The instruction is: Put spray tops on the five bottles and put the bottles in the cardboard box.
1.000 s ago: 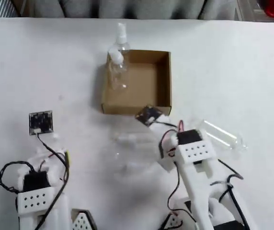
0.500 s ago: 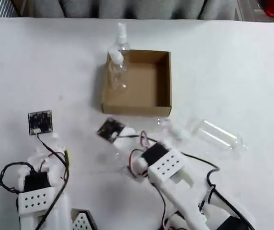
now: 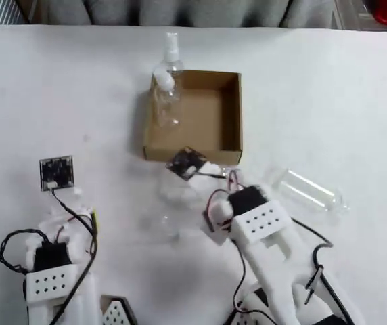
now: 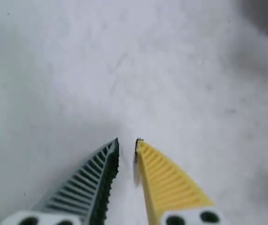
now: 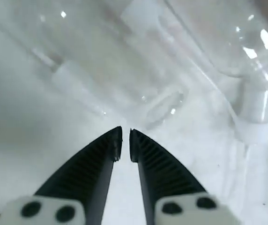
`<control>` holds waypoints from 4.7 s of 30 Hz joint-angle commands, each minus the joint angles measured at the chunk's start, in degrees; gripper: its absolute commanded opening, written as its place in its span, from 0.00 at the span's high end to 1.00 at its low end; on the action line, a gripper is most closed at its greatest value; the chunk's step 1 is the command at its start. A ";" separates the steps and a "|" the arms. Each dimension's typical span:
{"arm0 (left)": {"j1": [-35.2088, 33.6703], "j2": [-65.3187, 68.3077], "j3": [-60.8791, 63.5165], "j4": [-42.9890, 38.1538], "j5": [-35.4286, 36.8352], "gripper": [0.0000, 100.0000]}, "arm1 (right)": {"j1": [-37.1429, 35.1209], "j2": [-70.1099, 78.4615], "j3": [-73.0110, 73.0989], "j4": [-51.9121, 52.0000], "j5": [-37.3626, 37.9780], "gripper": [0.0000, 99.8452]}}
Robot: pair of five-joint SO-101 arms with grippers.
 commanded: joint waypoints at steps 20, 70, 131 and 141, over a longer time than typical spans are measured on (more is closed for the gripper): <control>-0.48 -0.84 -0.35 -1.76 1.41 0.93 | 0.48 24.04 -8.26 -16.13 -8.53 0.98; 5.32 -0.40 -25.23 25.05 1.14 0.93 | -3.82 24.66 -5.45 -16.04 -10.90 0.98; 14.99 58.77 -37.80 4.57 23.56 0.93 | -4.00 24.22 -4.04 -17.98 -8.97 0.98; 15.25 58.42 -33.76 -0.26 24.00 0.93 | 1.71 24.04 -4.75 -16.75 -8.97 0.98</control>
